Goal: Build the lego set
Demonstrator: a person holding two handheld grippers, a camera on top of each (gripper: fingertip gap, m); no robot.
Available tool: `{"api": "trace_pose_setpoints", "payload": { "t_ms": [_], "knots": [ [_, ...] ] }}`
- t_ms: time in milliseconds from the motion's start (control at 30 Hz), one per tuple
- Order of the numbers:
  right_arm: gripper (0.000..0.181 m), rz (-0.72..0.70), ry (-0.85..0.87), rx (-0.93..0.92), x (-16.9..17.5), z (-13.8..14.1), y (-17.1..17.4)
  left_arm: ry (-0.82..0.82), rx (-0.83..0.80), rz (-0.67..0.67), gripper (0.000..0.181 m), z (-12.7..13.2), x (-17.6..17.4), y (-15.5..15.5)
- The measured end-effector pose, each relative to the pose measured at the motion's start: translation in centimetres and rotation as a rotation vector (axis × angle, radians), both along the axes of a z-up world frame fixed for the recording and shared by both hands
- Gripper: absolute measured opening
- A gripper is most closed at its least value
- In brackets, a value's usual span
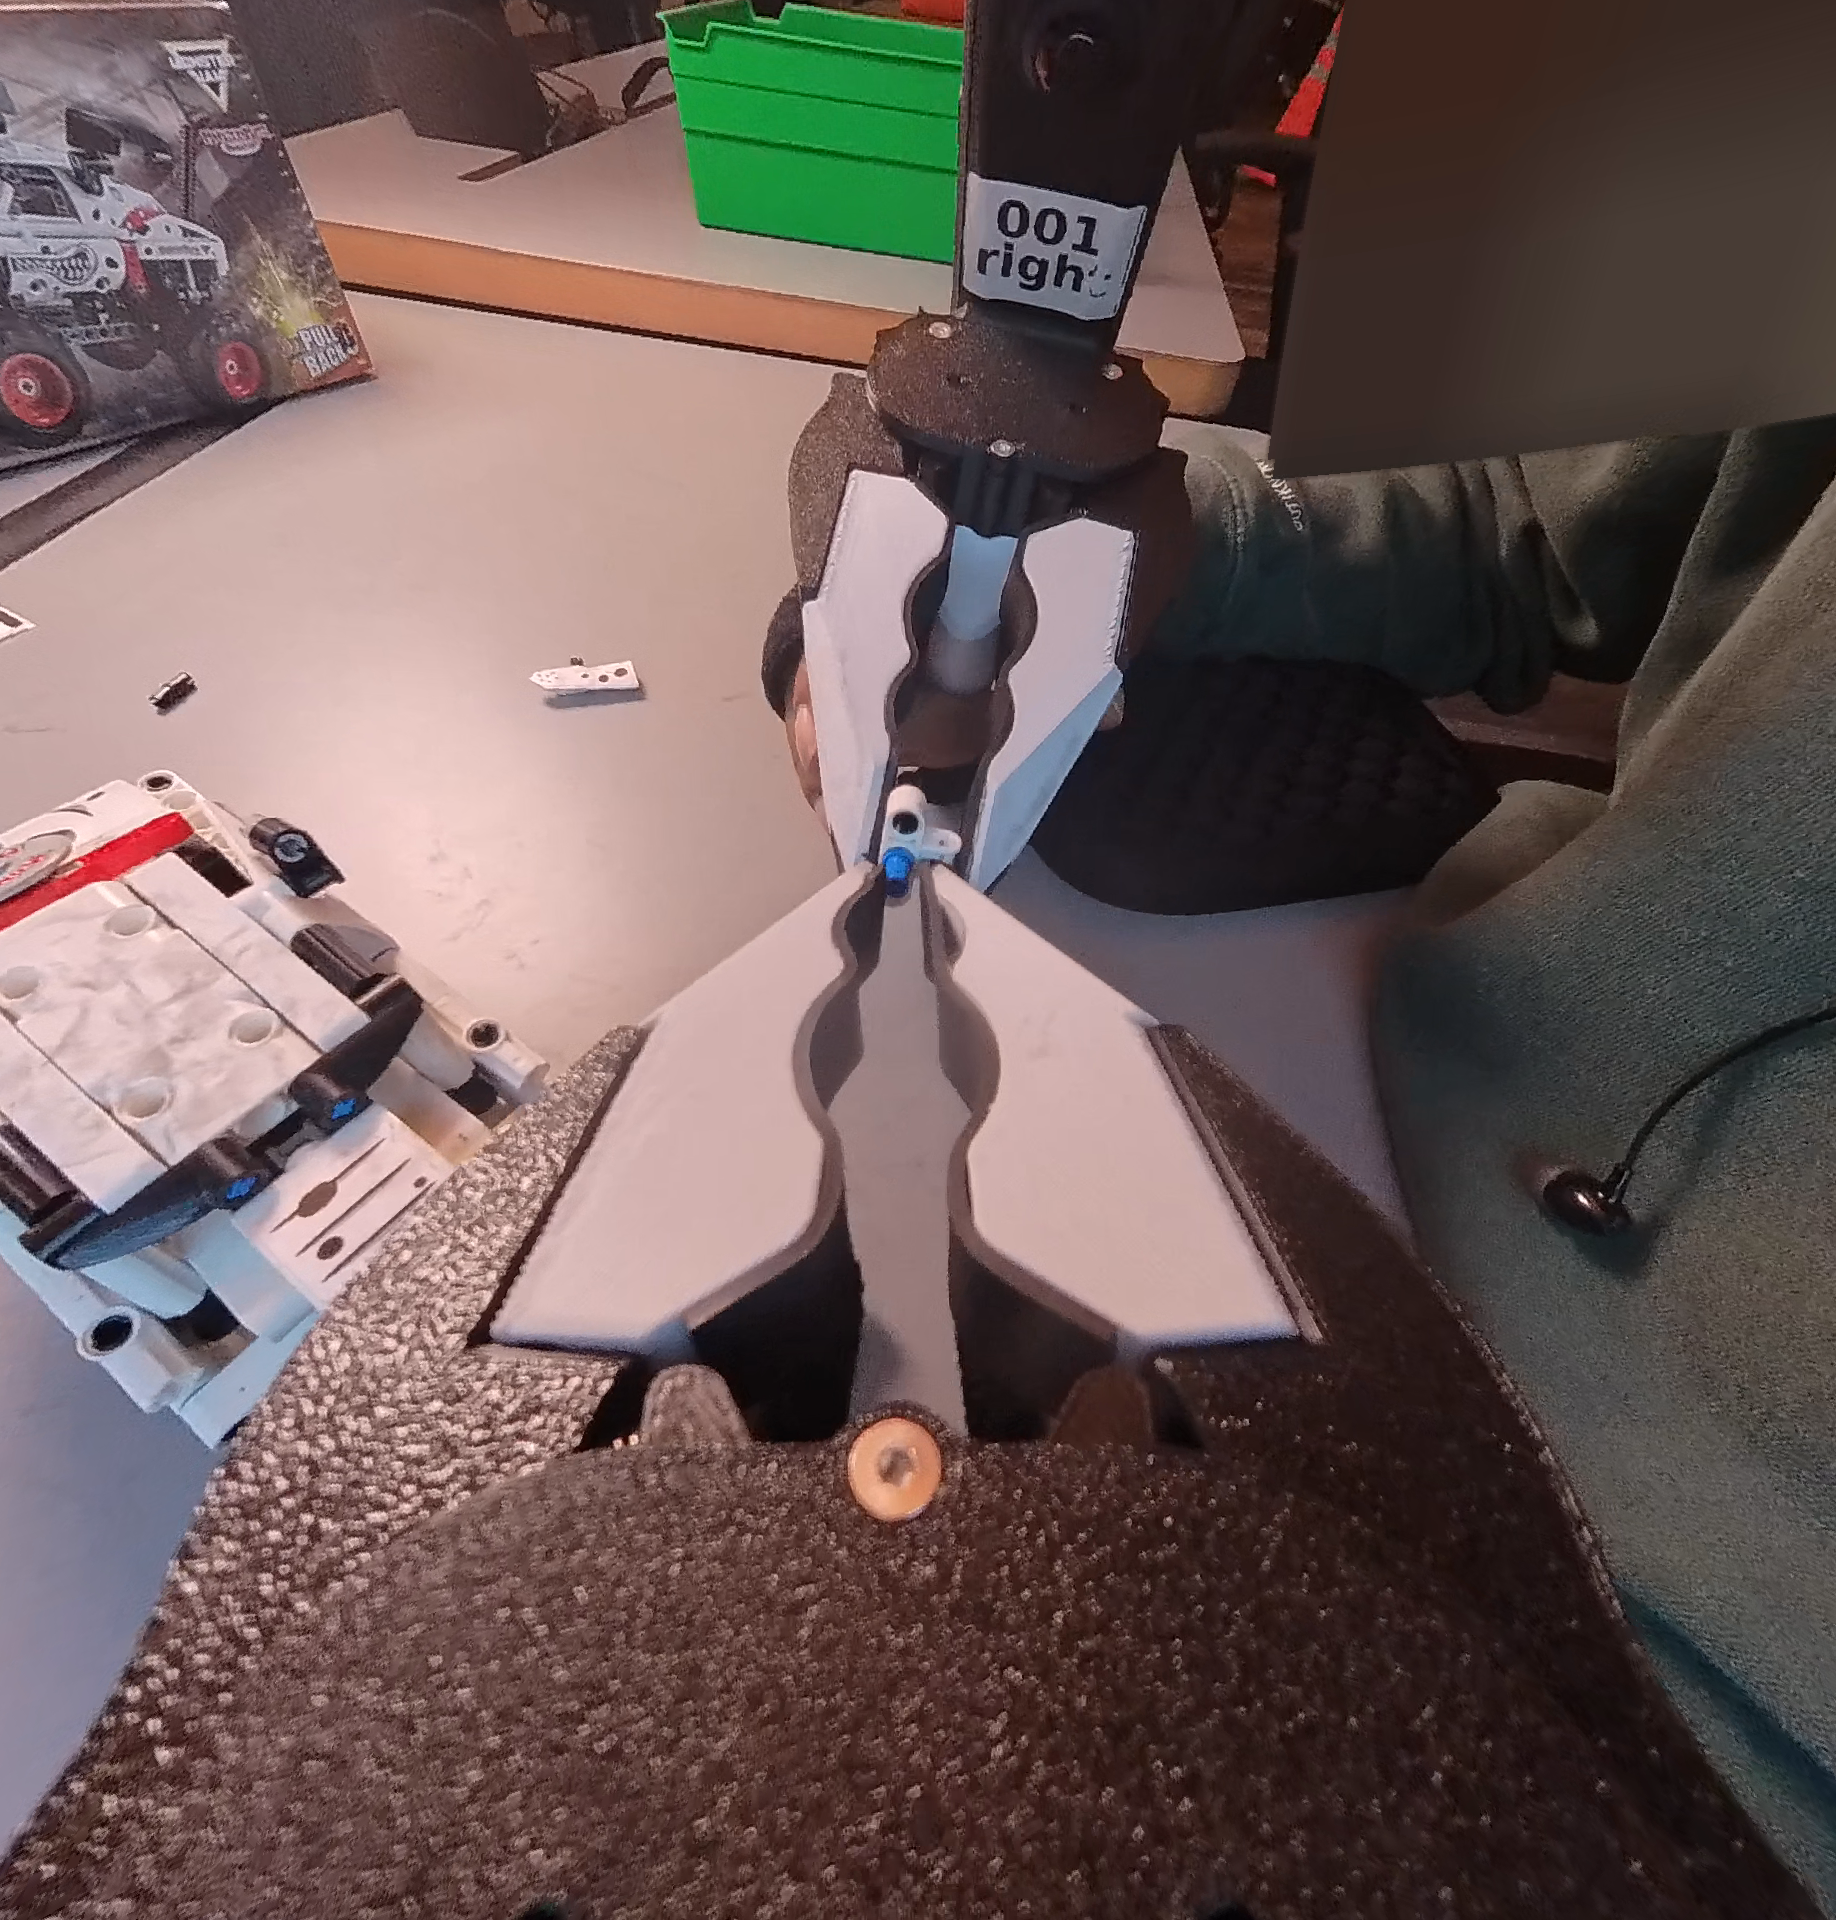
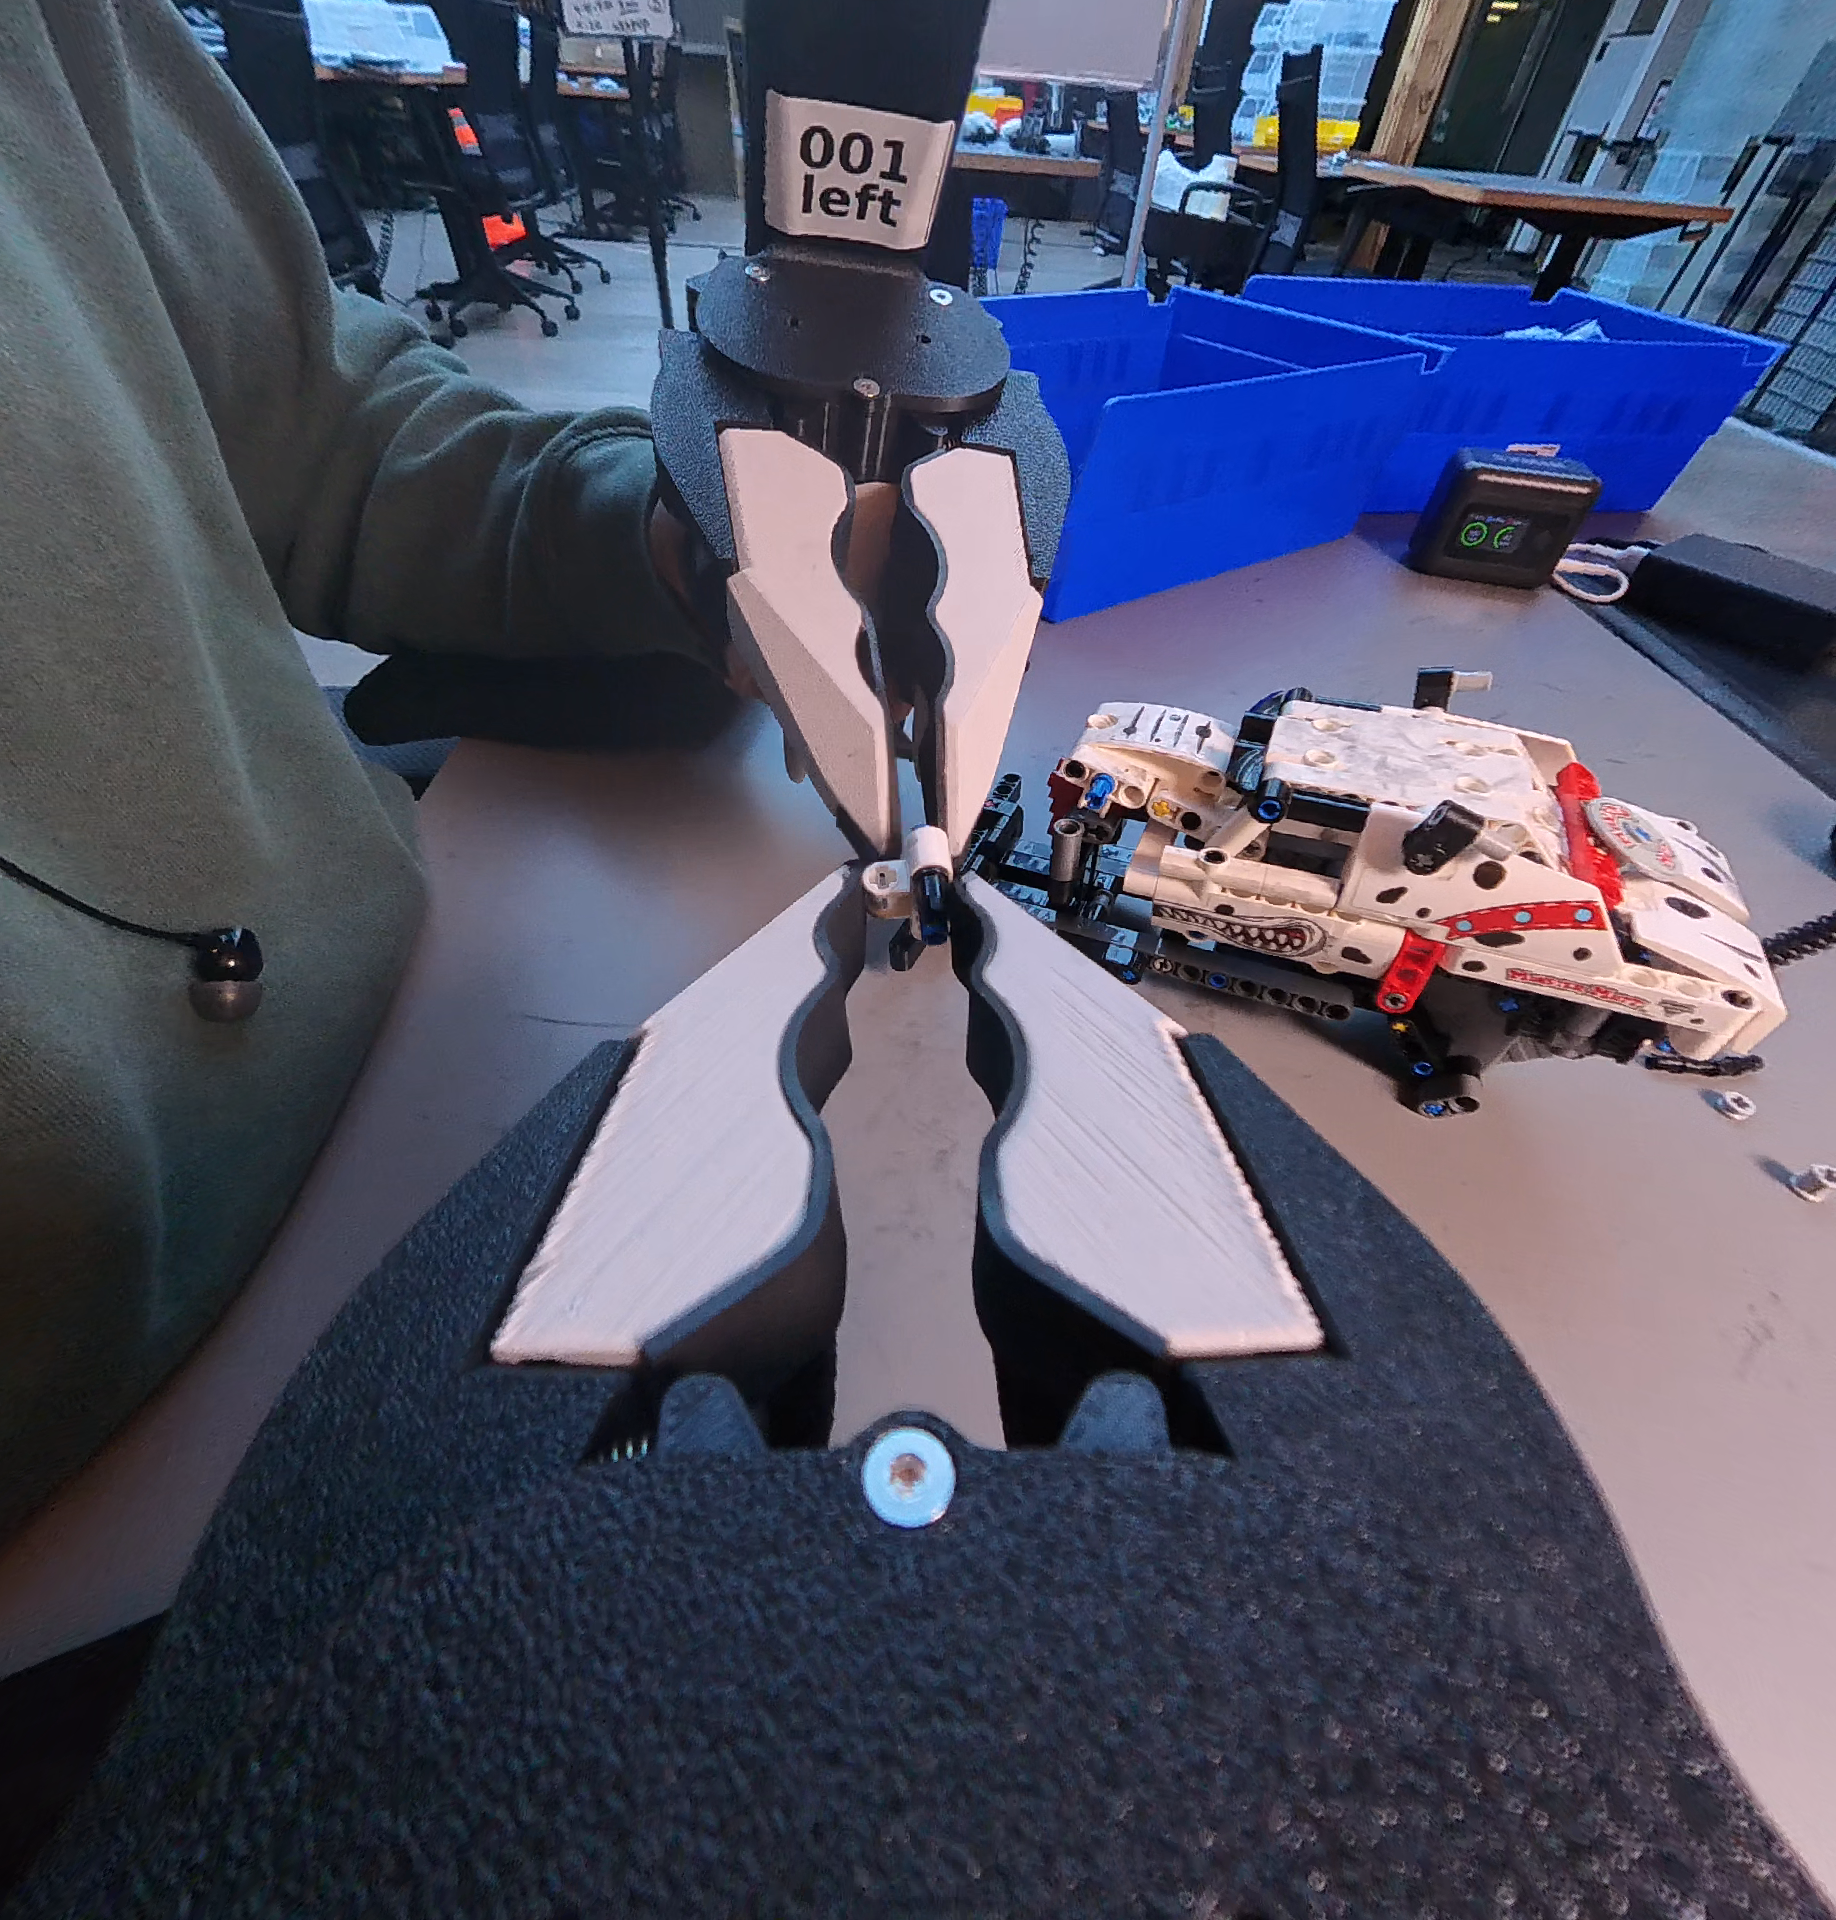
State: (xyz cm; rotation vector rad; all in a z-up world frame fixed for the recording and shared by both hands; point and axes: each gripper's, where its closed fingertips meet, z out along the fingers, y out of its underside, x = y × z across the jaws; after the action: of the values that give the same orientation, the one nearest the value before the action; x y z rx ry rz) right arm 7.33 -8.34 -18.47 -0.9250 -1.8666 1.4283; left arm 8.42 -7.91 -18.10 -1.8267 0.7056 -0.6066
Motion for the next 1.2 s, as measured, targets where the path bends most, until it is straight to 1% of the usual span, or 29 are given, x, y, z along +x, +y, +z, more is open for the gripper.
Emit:
{"api": "trace_pose_setpoints", "payload": {
  "t_ms": [233, 333, 400, 433, 500, 633, 733, 933, 1000, 1033, 1100, 1167, 1200],
  "knots": [
    [0.014, 0.017, -0.011, -0.004, 0.1, -0.2, -0.3, 0.050, 0.008, 0.006, 0.001, -0.1, 0.0, -0.1],
    [0.013, 0.016, 0.021, -0.085, 0.0, 0.9, 0.1, 0.013, 0.030, 0.029, 0.000, 0.9, -0.2, 0.1],
    [0.013, -0.005, 0.038, -0.139, 0.1, 1.7, 1.0, -0.019, 0.060, 0.072, 0.000, 2.0, -1.6, 0.2],
    [0.013, -0.040, 0.052, -0.174, 0.5, 2.2, 2.4, -0.056, 0.074, 0.115, 0.000, 2.8, -3.2, 0.2],
    [0.013, -0.073, 0.061, -0.244, 1.3, 2.7, 4.3, -0.104, 0.073, 0.153, 0.000, 3.4, -5.6, 0.0],
    [0.014, -0.077, 0.051, -0.185, 0.4, 2.1, 3.8, -0.089, 0.085, 0.173, 0.001, 3.6, -6.0, 0.5],
    [0.014, -0.079, 0.047, -0.226, 0.2, 2.0, 4.2, -0.088, 0.077, 0.196, 0.001, 3.3, -6.6, 0.5],
    [0.014, -0.085, 0.052, -0.225, 0.2, 2.0, 4.2, -0.073, 0.080, 0.256, 0.001, 3.1, -7.8, 0.9],
    [0.014, -0.100, 0.054, -0.230, 0.1, 2.1, 4.5, -0.044, 0.111, 0.319, 0.002, 3.8, -9.3, 1.0],
    [0.014, -0.110, 0.055, -0.231, 0.0, 2.1, 4.6, -0.012, 0.145, 0.378, 0.002, 4.6, -10.8, 1.0],
    [0.014, -0.121, 0.054, -0.228, 0.1, 2.0, 4.8, 0.025, 0.233, 0.521, 0.002, 7.2, -14.8, 0.0],
    [0.014, -0.133, 0.056, -0.218, 0.1, 2.0, 4.9, -0.006, 0.287, 0.654, 0.002, 9.7, -18.8, -1.6],
    [0.014, -0.138, 0.056, -0.215, 0.0, 1.9, 4.9, -0.023, 0.289, 0.709, 0.002, 10.3, -20.6, -2.3]
  ]
}}
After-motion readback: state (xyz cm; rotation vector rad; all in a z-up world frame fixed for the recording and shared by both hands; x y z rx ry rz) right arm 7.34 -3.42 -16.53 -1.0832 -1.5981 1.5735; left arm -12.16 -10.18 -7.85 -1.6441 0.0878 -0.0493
